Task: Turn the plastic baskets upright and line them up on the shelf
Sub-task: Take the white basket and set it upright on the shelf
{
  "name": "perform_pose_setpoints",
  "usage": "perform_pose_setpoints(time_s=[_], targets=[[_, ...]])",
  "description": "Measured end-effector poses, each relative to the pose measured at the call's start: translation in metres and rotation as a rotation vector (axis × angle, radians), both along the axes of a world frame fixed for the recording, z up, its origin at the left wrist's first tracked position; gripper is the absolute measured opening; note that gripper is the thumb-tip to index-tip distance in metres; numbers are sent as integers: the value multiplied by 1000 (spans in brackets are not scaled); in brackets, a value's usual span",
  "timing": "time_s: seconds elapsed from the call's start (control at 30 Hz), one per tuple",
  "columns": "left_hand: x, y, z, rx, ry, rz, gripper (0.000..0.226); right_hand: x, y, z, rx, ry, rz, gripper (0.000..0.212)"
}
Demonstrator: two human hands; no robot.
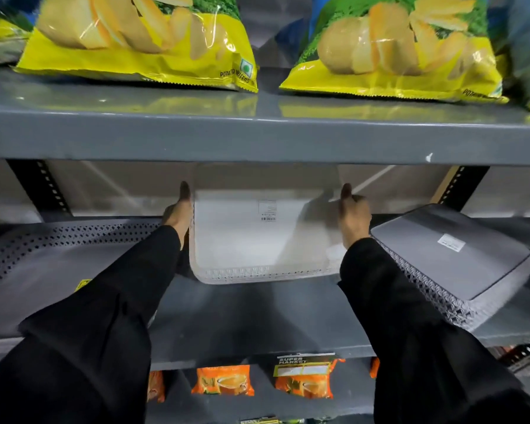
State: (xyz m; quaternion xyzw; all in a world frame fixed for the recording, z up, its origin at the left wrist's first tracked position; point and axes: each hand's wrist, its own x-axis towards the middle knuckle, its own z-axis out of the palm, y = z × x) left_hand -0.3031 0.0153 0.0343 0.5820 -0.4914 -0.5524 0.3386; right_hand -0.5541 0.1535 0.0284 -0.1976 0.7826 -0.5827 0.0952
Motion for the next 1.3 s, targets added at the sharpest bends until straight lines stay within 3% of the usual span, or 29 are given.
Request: perform_pose_setpoints(time_s=[0.1, 0.2, 0.27, 0.33, 0.4, 0.63, 0.77, 0.8, 0.97, 1.07, 1.3], targets=[[4, 2, 8, -69, -60, 63, 94, 0, 4, 10, -230, -100, 53, 54], [13, -3, 11, 38, 194, 27, 91, -9, 8, 11, -422, -385, 148, 40], [23, -3, 13, 105, 333, -12, 73, -15, 16, 12, -492, -552, 192, 36], [29, -5, 9, 131, 333, -58, 44, -22, 22, 10, -422, -594, 246, 38], [35, -4, 3, 141, 246, -67, 20, -22, 29, 5, -310, -619, 353, 36], [41, 4, 0, 95, -140, -233, 11, -33, 45, -27, -115, -603, 343, 18], [41, 2, -2, -3, -534, -282, 10, -30, 51, -37, 136, -392, 342, 19], [40, 4, -2, -27, -644, -310, 13, -29, 52, -38, 186, -345, 343, 21], [35, 22, -6, -154, -1049, -351, 72, -32, 58, -62, 454, -146, 367, 23], [37, 29, -13, -132, -1112, -378, 75, -29, 60, -64, 476, -145, 350, 15], [44, 39, -11, -159, -1146, -345, 55, -19, 62, -59, 528, -124, 324, 19]])
